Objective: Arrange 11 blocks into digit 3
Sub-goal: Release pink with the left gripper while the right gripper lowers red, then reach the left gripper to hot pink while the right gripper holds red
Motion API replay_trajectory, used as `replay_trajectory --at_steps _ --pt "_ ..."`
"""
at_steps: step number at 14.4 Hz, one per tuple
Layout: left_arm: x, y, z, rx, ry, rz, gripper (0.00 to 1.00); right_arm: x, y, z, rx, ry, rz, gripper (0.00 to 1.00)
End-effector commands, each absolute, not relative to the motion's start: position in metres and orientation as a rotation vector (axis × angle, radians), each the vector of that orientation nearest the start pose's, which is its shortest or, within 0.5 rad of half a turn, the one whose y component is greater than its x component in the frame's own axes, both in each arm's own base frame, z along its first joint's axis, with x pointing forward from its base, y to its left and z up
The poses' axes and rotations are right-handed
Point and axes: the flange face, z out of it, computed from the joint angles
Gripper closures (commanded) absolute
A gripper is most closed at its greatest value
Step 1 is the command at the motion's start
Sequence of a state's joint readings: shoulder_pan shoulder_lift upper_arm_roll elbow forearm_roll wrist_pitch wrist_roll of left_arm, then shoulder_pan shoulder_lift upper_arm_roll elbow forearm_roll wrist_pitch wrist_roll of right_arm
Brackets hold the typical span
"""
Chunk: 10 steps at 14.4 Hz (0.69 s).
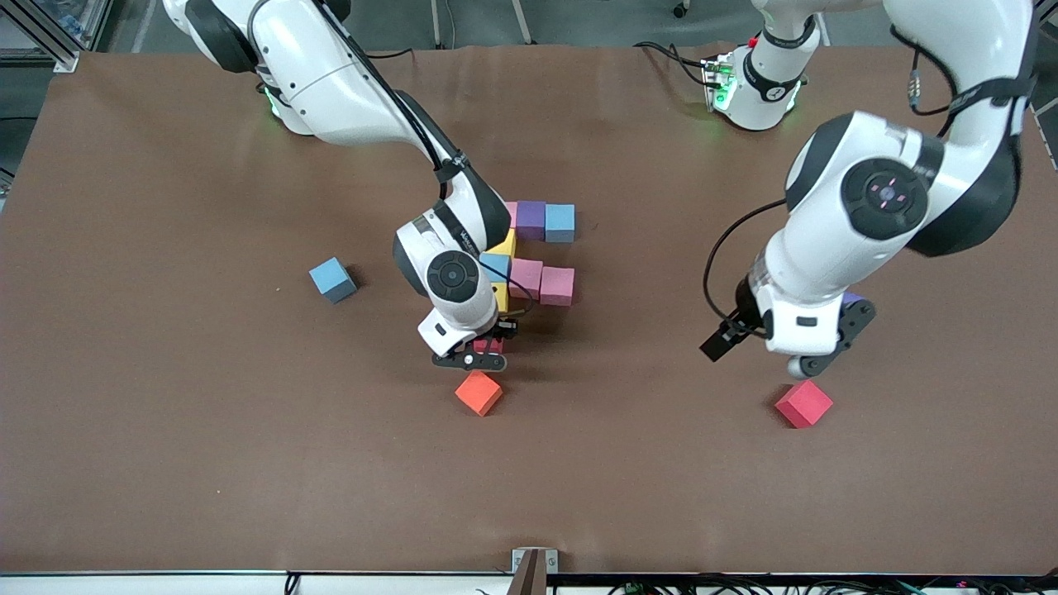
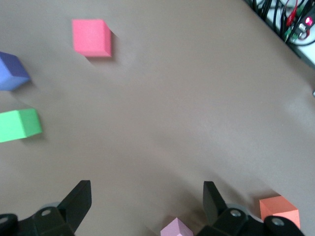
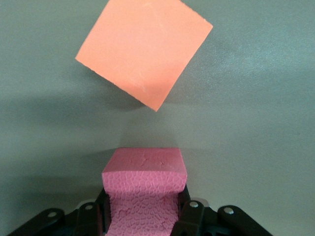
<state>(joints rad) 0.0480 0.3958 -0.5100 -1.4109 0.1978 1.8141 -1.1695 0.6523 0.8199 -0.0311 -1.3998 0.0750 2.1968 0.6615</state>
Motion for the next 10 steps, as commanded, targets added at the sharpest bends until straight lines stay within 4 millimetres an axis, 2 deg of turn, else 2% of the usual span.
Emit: replay_trajectory --at_steps 1,4,6,8,10 --pt "0.620 -0.217 0.524 -2.966 -0.992 -0.068 0.00 0.581 0.425 0.210 -3.159 0.132 0.074 1.00" --pt "0.619 -0.213 0.522 -3.013 -0.779 -0.031 0.00 0.579 0.428 0.209 -3.158 0.124 0.070 0.99" --pt "0.629 -0.198 0.533 -3.063 -0.639 -0.058 0.00 0.577 0.431 0.208 -3.157 0.117 0.066 0.99" --pt "0.630 -0.196 0.532 -3.077 -0.553 -0.059 0.00 0.575 0.434 0.208 -3.158 0.111 0.071 0.99" --pt "0.630 -0.196 0.532 -3.074 -0.545 -0.052 0.00 0.574 0.434 0.209 -3.158 0.110 0.074 0.99"
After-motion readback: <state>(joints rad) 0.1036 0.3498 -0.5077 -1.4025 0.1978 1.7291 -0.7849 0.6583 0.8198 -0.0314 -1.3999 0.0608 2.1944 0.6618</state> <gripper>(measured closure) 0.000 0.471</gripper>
